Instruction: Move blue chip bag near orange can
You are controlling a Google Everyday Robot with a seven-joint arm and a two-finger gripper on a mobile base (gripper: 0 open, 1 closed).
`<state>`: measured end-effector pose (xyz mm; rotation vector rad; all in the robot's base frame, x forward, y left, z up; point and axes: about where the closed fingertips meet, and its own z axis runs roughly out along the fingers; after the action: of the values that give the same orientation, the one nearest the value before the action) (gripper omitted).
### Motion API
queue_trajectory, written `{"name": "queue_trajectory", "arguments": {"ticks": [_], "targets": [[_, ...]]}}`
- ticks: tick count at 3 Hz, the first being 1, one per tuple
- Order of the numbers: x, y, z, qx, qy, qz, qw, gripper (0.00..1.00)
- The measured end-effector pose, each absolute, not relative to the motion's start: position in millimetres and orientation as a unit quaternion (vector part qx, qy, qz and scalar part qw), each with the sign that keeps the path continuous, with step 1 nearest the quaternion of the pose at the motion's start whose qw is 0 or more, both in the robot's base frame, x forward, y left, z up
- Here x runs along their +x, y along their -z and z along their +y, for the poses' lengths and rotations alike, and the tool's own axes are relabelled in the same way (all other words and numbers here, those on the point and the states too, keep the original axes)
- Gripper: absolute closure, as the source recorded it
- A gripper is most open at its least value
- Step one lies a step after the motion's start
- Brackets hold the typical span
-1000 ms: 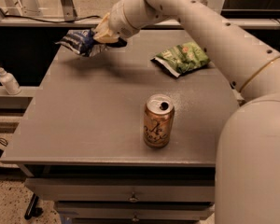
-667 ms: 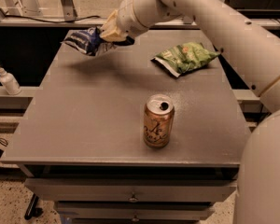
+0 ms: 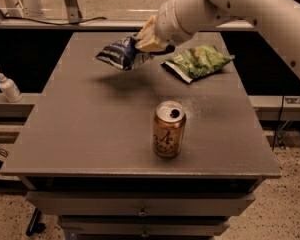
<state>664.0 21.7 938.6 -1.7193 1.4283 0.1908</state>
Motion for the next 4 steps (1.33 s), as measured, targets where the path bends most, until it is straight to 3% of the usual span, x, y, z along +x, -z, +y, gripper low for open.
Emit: {"name": "queue_trajectory", "arguments": {"ticks": [4], "targets": [[588.1, -907.7, -136.8, -0.653, 0.019, 0.668, 0.356, 1.00]]}}
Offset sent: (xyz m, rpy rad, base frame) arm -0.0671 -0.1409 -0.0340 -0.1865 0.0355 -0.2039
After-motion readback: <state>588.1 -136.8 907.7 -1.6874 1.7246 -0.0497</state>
